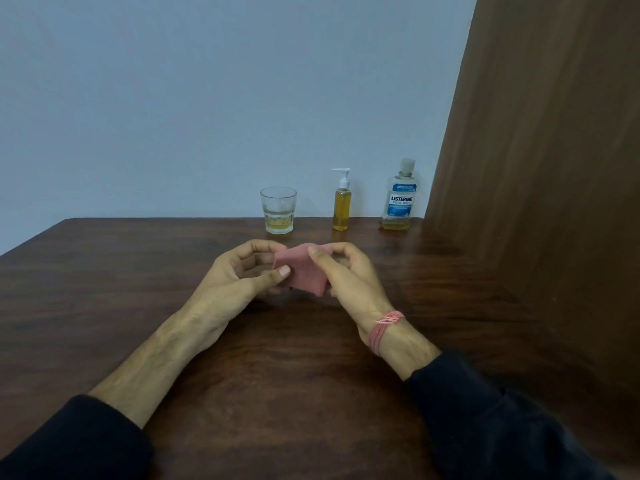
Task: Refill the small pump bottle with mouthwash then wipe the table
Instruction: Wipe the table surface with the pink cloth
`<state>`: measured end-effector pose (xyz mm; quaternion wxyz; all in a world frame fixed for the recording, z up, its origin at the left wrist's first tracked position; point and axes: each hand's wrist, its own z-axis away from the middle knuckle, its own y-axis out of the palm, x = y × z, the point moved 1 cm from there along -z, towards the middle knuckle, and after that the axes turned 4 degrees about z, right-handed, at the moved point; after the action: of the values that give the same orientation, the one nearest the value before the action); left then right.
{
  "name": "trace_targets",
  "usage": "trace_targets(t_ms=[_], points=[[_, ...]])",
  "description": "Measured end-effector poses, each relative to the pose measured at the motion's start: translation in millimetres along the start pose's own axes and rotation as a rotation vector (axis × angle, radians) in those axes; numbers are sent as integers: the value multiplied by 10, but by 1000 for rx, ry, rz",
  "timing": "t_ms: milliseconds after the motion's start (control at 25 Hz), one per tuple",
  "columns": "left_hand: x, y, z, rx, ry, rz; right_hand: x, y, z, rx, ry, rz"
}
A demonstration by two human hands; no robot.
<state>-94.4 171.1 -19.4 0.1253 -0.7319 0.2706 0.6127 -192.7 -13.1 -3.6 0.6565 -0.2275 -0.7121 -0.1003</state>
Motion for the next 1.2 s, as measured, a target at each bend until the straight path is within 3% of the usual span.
trace_targets(t_ms=[240,400,560,880,1080,1200], points=[[-49,48,-7,-38,-96,180,-15,48,-39,-13,13,-113],[-85,93,-5,-58,-208,34,-33,41,-57,77,-90,-174],[-44,65,-9,-100,-195,49,-45,120,-18,189,-95,-66],[83,-2,-73,-132,-148,16,-55,77,-48,-1,-118,156],[83,-110,-115,-203,-38,-279,-74,150,-190,70,-62,254],[65,-423,-396,-326,14,-510,29,391,-572,163,-34,270]])
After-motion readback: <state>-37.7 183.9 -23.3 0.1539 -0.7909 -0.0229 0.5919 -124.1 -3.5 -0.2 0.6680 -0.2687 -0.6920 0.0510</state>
